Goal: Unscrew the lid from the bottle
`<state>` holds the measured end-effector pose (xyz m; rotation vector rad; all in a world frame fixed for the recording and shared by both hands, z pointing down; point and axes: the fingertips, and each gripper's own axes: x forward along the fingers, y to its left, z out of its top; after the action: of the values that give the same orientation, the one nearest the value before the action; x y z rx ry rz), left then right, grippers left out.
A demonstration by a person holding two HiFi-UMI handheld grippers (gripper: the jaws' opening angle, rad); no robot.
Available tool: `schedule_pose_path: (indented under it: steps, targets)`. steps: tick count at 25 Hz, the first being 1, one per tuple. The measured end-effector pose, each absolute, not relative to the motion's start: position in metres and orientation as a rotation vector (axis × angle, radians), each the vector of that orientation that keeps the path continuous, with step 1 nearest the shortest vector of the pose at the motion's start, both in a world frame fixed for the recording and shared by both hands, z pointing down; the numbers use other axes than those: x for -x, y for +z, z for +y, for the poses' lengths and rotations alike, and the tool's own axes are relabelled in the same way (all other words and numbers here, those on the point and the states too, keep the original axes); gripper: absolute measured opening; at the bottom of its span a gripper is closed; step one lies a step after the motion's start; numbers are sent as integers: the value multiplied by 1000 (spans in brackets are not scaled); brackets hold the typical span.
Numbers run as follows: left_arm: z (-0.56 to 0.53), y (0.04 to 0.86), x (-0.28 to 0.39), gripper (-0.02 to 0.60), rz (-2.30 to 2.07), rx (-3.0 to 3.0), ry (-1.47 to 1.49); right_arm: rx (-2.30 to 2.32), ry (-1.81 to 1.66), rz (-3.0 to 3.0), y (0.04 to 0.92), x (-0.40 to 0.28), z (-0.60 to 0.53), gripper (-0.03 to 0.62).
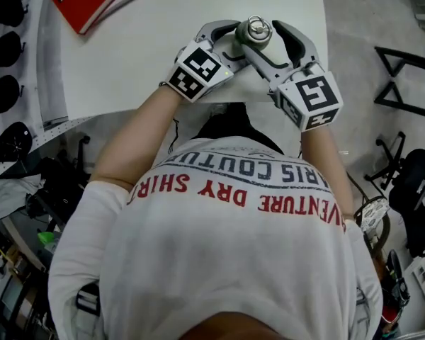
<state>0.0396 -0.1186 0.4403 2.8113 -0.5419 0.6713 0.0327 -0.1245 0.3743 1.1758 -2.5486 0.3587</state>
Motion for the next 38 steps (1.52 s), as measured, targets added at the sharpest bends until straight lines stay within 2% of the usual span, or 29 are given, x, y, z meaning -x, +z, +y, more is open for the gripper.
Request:
schedule_pose_path:
  steps: [6, 10, 17, 27, 38]
  targets:
    - [-119, 440, -41, 351, -617, -2800, 634, -1382, 360, -2484, 376, -37, -130, 302]
    - [-119, 441, -40, 351, -639, -2793, 627, -1422, 295, -2464, 375, -31, -130, 255]
    - [-121, 441, -39, 351, -638, -2795, 629, -1425, 274, -2472, 375, -30, -132, 250]
    - [-122, 441, -39, 348, -543, -2812, 657, -1273, 249, -2532, 374, -29, -134, 249]
    - [-120, 441, -38, 348, -397, -2846, 750, -910, 215, -2610, 377, -26, -130, 249]
